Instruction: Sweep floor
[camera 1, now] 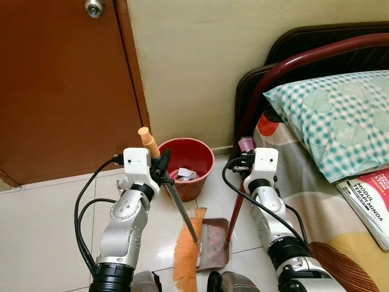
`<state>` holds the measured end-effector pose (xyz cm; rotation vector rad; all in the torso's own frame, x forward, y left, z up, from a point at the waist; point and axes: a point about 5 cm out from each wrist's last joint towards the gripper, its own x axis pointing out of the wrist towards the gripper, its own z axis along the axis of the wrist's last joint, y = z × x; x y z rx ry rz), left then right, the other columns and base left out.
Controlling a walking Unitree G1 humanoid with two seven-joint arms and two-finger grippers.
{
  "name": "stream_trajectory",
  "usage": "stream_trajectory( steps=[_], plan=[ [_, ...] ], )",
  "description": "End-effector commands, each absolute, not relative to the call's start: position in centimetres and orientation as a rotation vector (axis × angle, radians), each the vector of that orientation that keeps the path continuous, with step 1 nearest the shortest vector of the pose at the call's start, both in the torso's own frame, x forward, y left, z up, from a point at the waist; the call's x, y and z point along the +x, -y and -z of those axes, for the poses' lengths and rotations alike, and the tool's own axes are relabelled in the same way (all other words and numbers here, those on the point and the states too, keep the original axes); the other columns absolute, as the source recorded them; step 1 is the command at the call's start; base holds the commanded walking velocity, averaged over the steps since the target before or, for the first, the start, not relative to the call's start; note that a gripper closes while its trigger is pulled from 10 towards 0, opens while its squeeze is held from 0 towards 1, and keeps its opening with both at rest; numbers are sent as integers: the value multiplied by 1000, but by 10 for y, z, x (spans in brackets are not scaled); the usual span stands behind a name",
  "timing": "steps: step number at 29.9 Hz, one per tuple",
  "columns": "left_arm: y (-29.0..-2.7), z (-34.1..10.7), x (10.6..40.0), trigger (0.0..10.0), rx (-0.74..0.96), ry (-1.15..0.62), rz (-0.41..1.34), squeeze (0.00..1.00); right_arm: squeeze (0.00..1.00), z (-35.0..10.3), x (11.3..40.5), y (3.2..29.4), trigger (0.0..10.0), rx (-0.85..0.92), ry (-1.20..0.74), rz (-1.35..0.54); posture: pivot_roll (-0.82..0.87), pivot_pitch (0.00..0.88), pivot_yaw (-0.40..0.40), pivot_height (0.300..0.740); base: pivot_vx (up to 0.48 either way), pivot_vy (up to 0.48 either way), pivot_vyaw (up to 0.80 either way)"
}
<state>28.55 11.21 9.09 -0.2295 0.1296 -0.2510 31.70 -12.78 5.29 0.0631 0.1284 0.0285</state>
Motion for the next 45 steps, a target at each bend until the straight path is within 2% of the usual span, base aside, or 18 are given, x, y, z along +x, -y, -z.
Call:
stream_trajectory(
  steps=[1,6,13,14,16,18,28,36,45],
  plan=[
    [-102,-105,292,10000,-373,-97,243,0,0,-51,317,120,10000,98,-148,-52,0,87,-29,740,0,0,0],
    [-98,-136,302,10000,-462,-11,252,0,0,-49,317,122,10000,87,-155,-56,1,85,-32,740,0,0,0],
    [-111,-137,304,10000,-348,10,254,0,0,-56,318,129,10000,19,-118,-58,5,87,-32,740,0,0,0],
    [-120,-131,300,10000,-301,-11,246,0,0,-60,316,138,10000,-2,-98,-42,4,90,-31,740,0,0,0],
    [-122,-129,298,10000,-282,-13,246,0,0,-62,316,141,10000,-4,-90,-37,4,90,-31,740,0,0,0],
    [-134,-124,291,10000,-204,-23,241,0,0,-68,312,161,10000,-17,-63,5,1,94,-28,740,0,0,0],
    [-153,-120,280,10000,-65,-13,239,0,0,-72,296,194,10000,-72,-44,82,4,96,-28,740,0,0,0],
    [-152,-114,272,10000,-33,-28,260,0,0,-71,282,196,10000,-58,-52,97,0,95,-26,740,-30,0,0],
    [-149,-113,272,10000,-23,-27,267,0,0,-73,280,193,10000,-45,-63,98,1,94,-25,740,-160,0,0]
  ],
)
